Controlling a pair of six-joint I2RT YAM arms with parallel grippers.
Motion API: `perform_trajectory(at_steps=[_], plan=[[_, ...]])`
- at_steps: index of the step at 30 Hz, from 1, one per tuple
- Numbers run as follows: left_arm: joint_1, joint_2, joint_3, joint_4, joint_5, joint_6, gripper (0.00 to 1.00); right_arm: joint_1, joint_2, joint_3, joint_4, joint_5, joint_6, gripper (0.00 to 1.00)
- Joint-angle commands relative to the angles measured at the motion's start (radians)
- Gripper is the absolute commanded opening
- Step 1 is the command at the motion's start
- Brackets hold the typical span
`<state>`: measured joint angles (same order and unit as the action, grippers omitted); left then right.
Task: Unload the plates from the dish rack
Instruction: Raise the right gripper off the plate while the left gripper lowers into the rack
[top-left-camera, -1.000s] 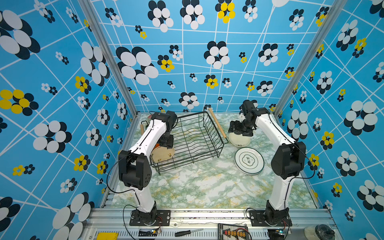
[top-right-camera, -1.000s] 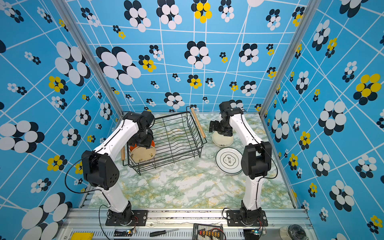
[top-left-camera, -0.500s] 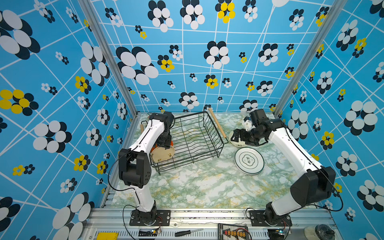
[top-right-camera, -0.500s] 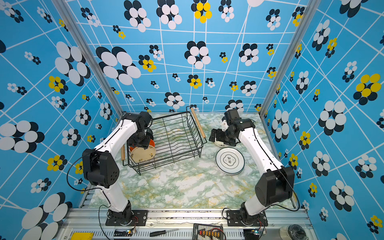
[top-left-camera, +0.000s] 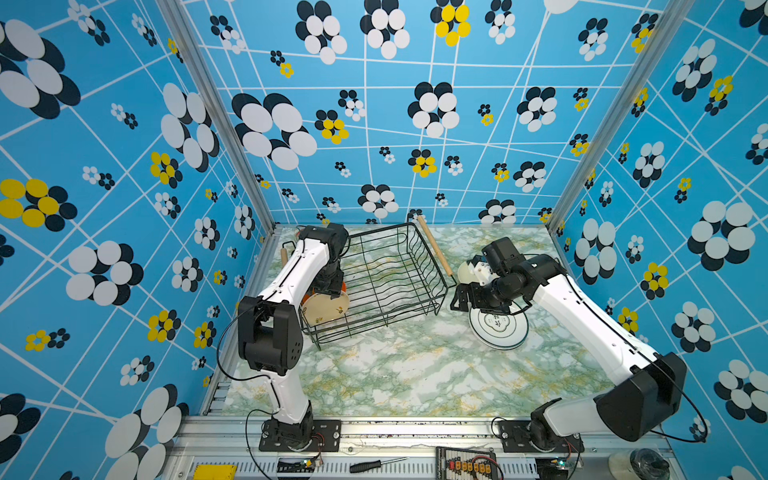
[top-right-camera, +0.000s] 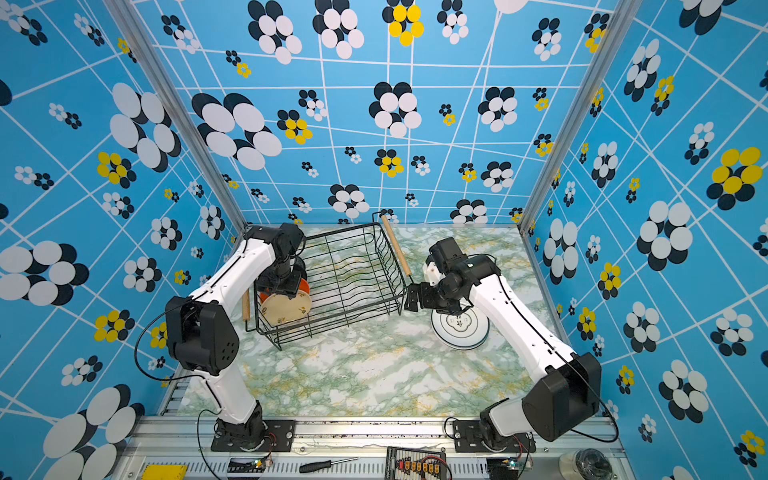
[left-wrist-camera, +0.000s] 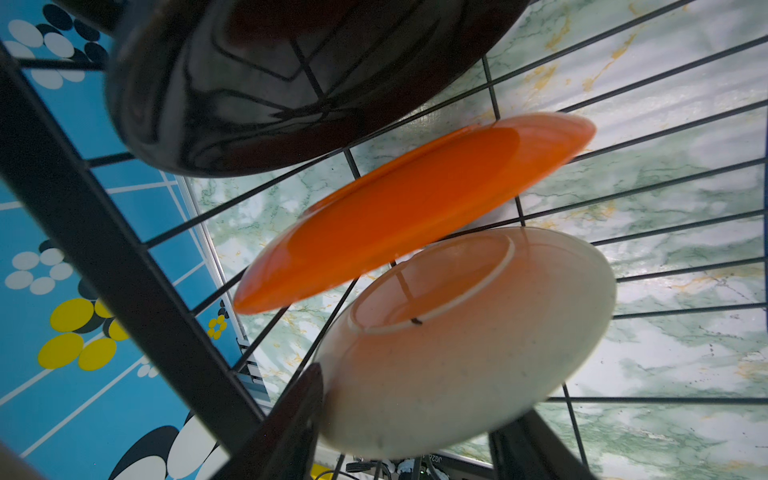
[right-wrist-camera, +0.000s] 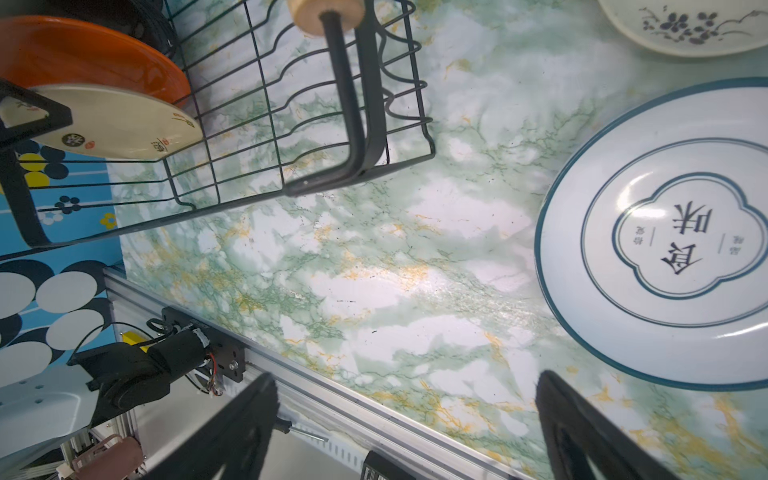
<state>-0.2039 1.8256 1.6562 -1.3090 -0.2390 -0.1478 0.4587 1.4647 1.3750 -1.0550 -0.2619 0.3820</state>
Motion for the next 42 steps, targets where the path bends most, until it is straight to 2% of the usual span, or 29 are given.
perform_trajectory(at_steps=[1,18,27,37,42], plan=[[0.011,0.018,-0.017,0.013,0.002,0.016,0.63,0.021,0.058,0.024,0.029,0.027,0.024,0.98],[0.018,0.016,-0.023,0.019,0.017,0.019,0.6,0.021,0.365,0.287,0.004,0.171,-0.044,0.97],[0.019,0.021,-0.029,0.02,0.018,0.019,0.58,0.002,0.511,0.501,-0.047,0.175,-0.101,0.97],[0.021,0.023,-0.023,0.022,0.019,0.023,0.56,-0.035,0.692,0.741,-0.091,0.109,-0.13,0.97],[0.023,0.042,-0.018,0.052,0.022,0.022,0.54,-0.035,0.669,0.726,-0.08,0.088,-0.126,0.97]])
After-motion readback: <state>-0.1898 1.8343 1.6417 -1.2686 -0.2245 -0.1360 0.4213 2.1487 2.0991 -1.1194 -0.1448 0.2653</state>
